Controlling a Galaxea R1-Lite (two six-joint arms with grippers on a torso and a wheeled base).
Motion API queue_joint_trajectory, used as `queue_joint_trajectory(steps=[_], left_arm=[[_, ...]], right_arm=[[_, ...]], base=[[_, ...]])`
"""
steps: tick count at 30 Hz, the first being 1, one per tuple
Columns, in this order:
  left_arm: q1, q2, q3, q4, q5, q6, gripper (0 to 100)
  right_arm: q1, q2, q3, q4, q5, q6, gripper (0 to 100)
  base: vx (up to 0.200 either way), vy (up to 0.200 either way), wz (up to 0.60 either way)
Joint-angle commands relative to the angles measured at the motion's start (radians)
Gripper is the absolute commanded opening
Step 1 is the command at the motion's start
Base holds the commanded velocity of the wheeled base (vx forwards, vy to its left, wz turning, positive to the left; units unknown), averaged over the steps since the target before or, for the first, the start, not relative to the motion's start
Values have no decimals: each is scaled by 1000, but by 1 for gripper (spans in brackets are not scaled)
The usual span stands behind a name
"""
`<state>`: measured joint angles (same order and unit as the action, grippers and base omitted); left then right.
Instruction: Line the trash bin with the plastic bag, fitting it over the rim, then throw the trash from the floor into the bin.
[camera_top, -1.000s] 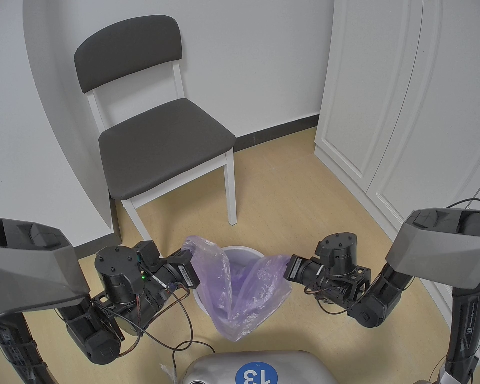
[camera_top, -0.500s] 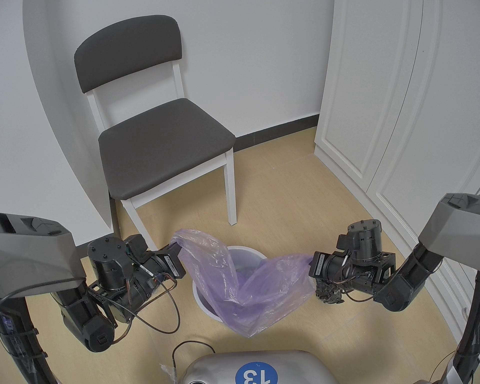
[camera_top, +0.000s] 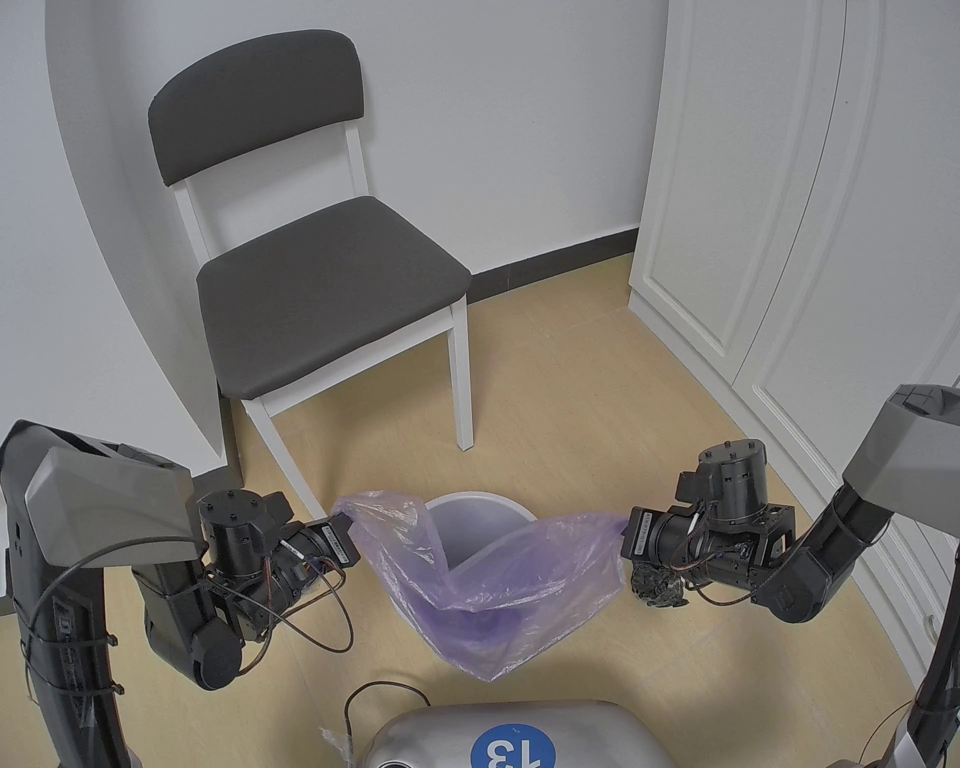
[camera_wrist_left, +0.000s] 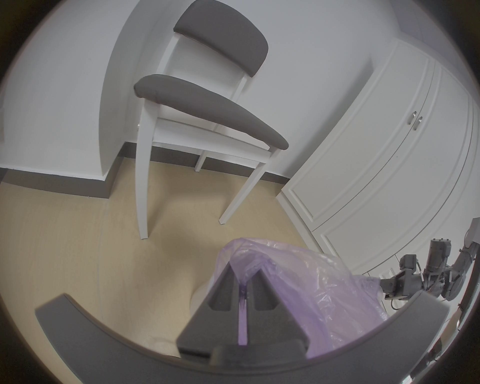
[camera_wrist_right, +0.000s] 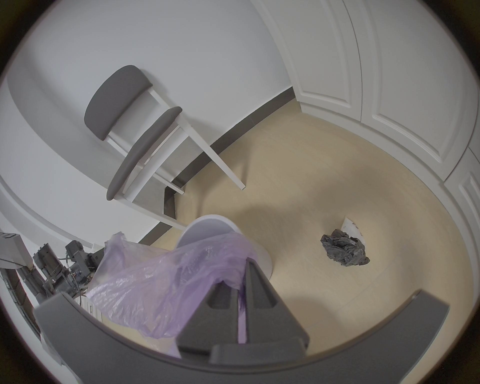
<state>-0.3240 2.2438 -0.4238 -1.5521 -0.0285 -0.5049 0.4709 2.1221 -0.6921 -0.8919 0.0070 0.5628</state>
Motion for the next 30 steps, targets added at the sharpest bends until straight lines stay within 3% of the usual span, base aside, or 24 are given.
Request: queue_joint_trajectory(steps=[1,7,14,30], left_arm=[[40,-76,48,-19,-33,26,0],[77,-159,151,-17,-136,114,0],[62,-168,192,-19,-140,147,0],[36,-248,289,-19,-177,238,0]], right_arm=[[34,1,17,8,-1,-1,0],[69,-41,59,94,-1,-70,0],[91,-100,63,284,7,-144,0],[100,-248,140,435,64,-281,0]], base=[[0,0,0],[0,0,0],[0,0,0],[0,0,0]])
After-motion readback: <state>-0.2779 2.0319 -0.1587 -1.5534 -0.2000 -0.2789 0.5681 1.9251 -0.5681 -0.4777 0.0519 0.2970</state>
